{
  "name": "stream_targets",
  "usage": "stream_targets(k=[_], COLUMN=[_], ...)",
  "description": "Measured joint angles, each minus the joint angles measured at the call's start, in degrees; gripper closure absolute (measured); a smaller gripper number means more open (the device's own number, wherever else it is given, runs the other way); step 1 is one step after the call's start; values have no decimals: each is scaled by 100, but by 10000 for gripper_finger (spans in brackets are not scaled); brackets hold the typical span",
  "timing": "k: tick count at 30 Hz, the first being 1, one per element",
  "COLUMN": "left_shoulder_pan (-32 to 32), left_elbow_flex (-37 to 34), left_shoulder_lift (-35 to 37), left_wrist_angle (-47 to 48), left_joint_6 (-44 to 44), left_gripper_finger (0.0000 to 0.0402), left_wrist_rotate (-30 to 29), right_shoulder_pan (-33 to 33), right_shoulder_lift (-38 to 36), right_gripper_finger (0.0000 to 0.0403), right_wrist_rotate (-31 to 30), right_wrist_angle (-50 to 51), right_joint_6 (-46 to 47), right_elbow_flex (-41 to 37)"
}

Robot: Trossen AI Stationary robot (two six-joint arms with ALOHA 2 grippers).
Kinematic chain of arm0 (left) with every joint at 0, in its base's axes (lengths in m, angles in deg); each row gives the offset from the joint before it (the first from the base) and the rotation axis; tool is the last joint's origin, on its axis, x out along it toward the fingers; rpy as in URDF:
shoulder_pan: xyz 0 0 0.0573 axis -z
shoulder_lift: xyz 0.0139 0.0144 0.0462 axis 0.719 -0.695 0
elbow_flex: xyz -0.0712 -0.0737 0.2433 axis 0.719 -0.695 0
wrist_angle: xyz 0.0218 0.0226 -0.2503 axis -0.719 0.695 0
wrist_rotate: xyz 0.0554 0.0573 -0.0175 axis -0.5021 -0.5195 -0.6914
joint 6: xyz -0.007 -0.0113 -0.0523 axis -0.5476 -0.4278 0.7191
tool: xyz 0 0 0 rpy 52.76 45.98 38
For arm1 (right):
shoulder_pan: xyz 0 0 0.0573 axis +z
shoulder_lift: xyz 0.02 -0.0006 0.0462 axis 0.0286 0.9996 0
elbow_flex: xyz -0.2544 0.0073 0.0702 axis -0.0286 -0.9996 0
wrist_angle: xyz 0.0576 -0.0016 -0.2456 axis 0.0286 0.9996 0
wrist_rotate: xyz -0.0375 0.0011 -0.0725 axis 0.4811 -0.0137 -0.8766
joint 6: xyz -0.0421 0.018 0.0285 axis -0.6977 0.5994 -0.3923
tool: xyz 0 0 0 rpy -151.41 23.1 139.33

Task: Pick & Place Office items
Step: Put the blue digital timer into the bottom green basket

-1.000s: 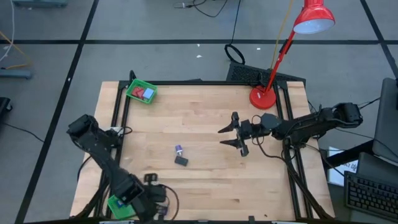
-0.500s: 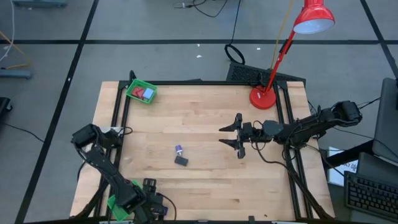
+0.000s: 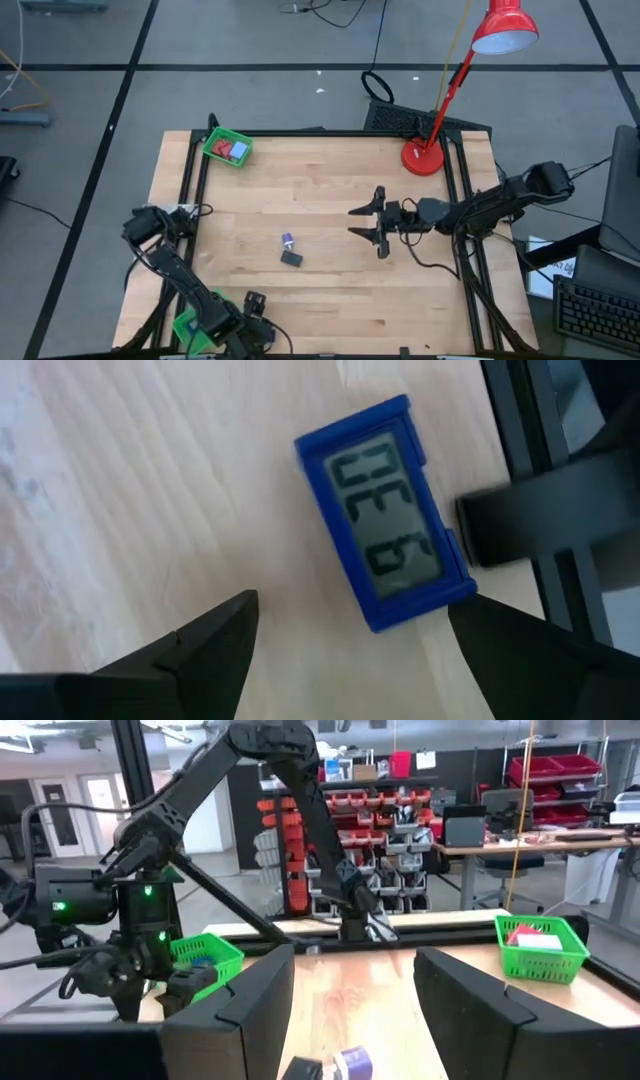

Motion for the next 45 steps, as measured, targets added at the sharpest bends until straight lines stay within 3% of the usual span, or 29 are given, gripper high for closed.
stream_targets(k=[7, 15, 21, 27, 31, 37, 45], left_shoulder_pan=[-138, -408, -676, -658, -614, -640, -831], left_elbow_flex=[0, 0, 16, -2, -2, 17, -2], left_shoulder_lift=[-20, -20, 16, 288, 512, 335, 74], left_wrist_angle=[-28, 173, 750, 555, 368, -972, -926], left_joint_6=[147, -600, -100, -140, -56, -379, -1151], left_gripper_finger=[71, 71, 71, 71, 71, 71, 71], left_wrist_rotate=[178, -499, -72, 647, 559, 352, 260], right_shoulder_pan=[0, -7, -7, -7, -7, -7, -4], right_shoulder_lift=[17, 15, 15, 15, 15, 15, 10], right_gripper_finger=[206, 206, 206, 206, 206, 206, 206], right_wrist_rotate=[9, 4, 13, 18, 18, 20, 20], right_wrist_angle=[-113, -299, -302, -295, -295, -295, -197], right_joint_6=[-27, -151, -151, -151, -150, -149, -21], right_elbow_flex=[0, 0, 0, 0, 0, 0, 2])
